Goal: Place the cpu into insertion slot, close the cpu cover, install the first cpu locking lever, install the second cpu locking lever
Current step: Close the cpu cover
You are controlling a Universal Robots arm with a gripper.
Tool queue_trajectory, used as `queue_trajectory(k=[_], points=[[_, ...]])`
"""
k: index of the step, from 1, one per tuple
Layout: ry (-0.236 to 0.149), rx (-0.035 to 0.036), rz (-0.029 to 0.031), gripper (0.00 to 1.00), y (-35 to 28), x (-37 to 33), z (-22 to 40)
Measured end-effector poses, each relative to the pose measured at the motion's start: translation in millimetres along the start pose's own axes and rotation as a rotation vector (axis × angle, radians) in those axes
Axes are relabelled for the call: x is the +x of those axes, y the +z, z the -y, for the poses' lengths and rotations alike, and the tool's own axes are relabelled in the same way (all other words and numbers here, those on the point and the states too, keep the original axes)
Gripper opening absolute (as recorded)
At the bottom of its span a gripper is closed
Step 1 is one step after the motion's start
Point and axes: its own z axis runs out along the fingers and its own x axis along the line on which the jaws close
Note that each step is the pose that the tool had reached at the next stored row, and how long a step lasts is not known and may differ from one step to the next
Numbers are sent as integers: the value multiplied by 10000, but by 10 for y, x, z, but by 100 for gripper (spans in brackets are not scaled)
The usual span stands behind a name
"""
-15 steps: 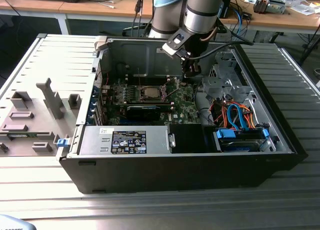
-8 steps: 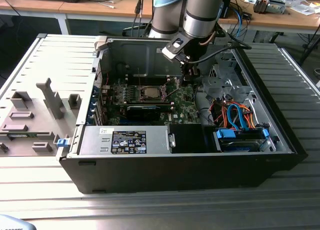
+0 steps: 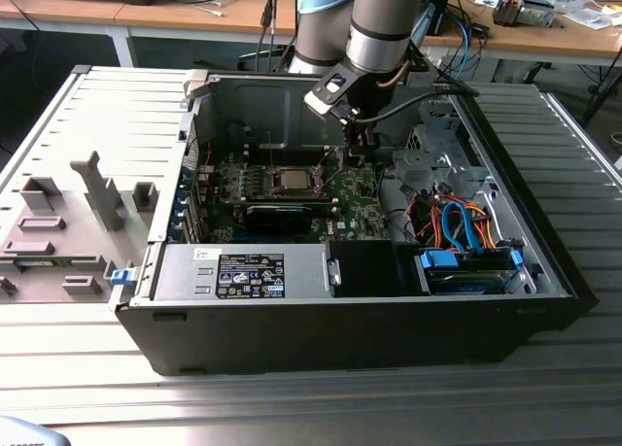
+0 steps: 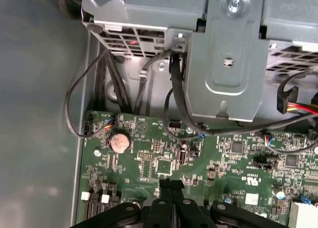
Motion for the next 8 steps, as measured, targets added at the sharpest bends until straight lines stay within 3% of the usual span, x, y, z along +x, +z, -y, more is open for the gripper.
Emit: queue_trajectory(k=[5, 8], points=[[1, -28, 2, 11, 4, 20, 180], [0, -27, 3, 11, 5, 27, 238]])
